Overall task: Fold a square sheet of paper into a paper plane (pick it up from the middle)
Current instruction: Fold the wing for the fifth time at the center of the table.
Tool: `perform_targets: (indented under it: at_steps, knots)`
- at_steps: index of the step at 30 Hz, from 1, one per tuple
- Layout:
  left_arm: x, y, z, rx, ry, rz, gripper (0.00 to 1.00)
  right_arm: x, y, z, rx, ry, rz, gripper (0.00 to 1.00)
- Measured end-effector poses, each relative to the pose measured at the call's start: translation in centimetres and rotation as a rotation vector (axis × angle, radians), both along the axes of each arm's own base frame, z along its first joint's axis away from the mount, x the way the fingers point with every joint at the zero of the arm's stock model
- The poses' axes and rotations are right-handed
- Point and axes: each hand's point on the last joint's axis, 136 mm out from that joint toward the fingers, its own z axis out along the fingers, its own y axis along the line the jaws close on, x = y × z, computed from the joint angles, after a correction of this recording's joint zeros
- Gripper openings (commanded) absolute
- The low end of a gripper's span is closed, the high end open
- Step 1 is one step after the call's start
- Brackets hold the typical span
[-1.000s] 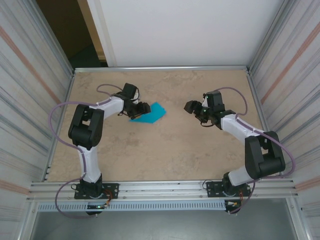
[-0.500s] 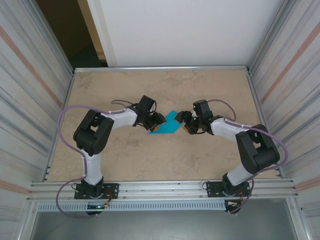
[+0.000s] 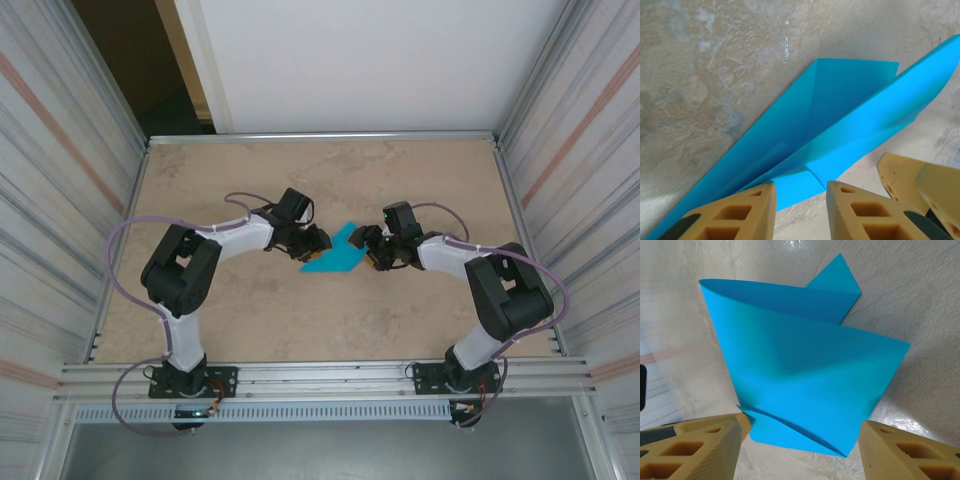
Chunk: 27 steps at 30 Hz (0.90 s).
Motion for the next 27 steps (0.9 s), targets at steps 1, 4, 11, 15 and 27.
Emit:
perform_targets:
  at_steps: [1, 4, 11, 15, 27]
  knots:
    - [-0.1, 0.1, -0.1, 0.007, -0.003, -0.014, 0.32, 0.0, 0.0, -0.1, -0.001, 0.002, 0.0, 0.63]
    - [-0.4, 0.4, -0.3, 0.025, -0.005, -0.038, 0.32, 0.0, 0.0, -0.1, 0.001, 0.001, 0.0, 0.63]
    - [0.0, 1.3, -2.0, 0.049, 0.03, -0.022, 0.32, 0.0, 0.3, 0.1, 0.014, 0.006, -0.006, 0.62]
    - [0.0, 1.8, -2.6, 0.041, 0.067, 0.031, 0.32, -0.2, 0.6, 0.1, 0.024, 0.017, -0.009, 0.62]
    - [0.1, 1.3, -2.5, -0.066, 0.131, 0.151, 0.33, -2.0, 2.9, -2.0, 0.038, 0.107, 0.012, 0.55]
